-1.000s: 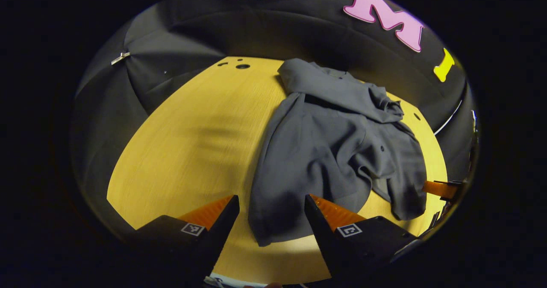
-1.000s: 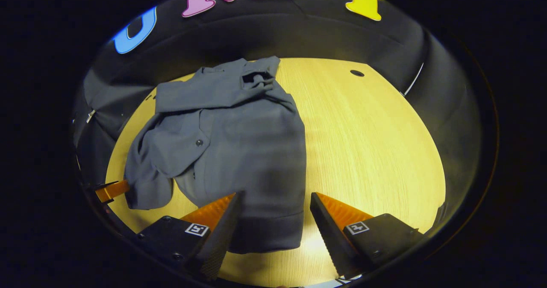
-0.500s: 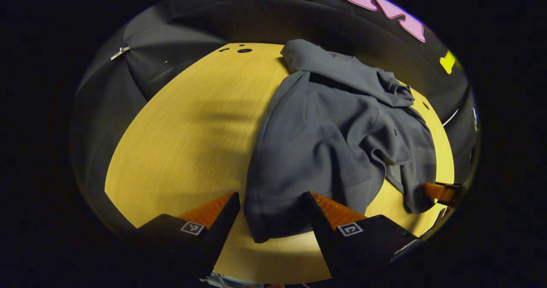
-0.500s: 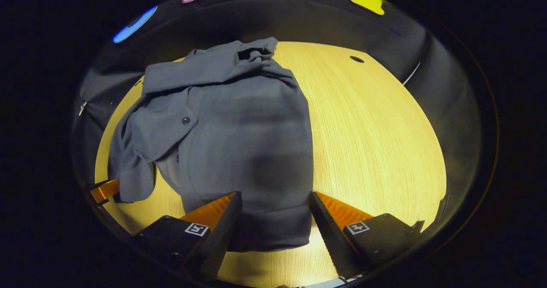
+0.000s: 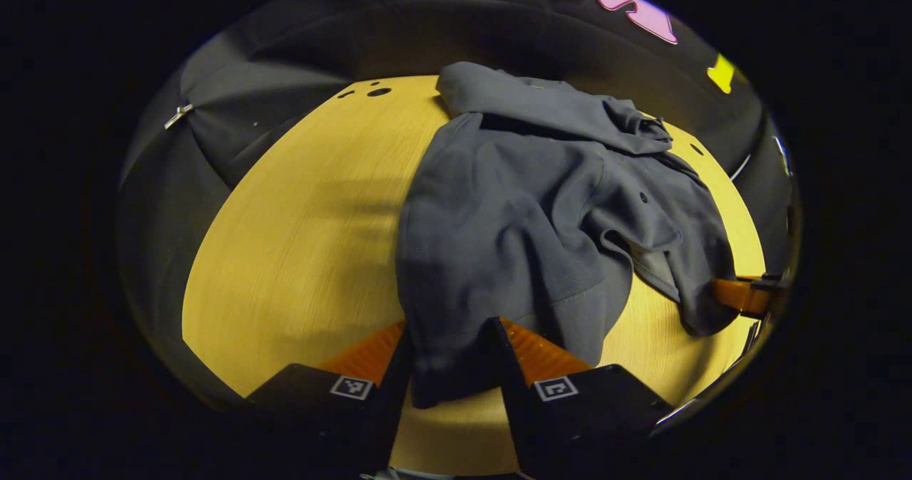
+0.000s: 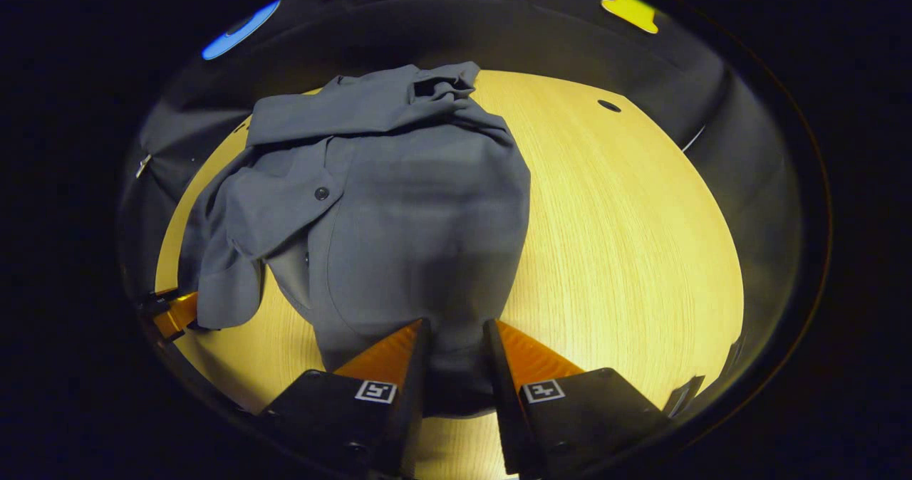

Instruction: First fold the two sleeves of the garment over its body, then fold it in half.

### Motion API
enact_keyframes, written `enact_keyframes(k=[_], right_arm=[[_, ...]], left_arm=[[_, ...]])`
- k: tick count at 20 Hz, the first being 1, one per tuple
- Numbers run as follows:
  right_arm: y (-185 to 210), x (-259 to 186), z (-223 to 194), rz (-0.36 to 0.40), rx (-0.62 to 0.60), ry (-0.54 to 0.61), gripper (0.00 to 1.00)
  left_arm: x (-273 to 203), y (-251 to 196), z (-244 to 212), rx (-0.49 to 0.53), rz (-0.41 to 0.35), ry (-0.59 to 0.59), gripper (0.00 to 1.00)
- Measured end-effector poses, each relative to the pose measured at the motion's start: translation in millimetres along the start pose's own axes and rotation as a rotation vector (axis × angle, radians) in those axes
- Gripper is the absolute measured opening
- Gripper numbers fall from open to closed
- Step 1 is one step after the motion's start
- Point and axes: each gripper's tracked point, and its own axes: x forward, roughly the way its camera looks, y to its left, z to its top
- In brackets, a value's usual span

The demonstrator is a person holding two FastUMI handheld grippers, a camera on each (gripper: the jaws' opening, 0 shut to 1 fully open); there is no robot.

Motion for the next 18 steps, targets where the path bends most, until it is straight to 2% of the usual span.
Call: enact_keyframes(k=[1, 2, 3, 4, 5, 6, 9, 18], right_arm=[[0.2, 0.1, 1.1, -0.001, -0.006, -0.002, 0.34], [0.2, 1.3, 1.2, 0.001, -0.014, 0.0, 0.3], [2.5, 2.4, 2.6, 0.018, -0.015, -0.003, 0.3], [3.5, 2.1, 2.5, 0.019, -0.015, -0.007, 0.21], [5.0, 2.3, 1.1, 0.033, -0.023, -0.005, 0.13], [6.2, 1.0, 3.2, 0.049, -0.03, -0.013, 0.08], [5.8, 1.4, 3.4, 0.094, -0.024, -0.003, 0.05], [9.8, -13.5, 16.1, 0.091, 0.024, -0.003, 0.05]], left_arm=[[-0.1, -2.6, -0.6, 0.01, -0.013, -0.003, 0.6], [1.6, -6.0, -0.3, 0.012, -0.022, -0.006, 0.48], [0.7, -9.2, 0.2, 0.008, -0.026, -0.01, 0.39], [0.9, -12.5, 1.1, 0.005, -0.021, -0.015, 0.21], [0.5, -13.3, 0.4, 0.007, -0.016, -0.016, 0.17], [0.1, -13.8, 0.7, 0.014, -0.009, -0.02, 0.08], [0.1, -14.7, 1.5, -0.003, -0.03, -0.023, 0.06], [-18.5, -13.6, 18.4, -0.062, -0.09, -0.044, 0.05]])
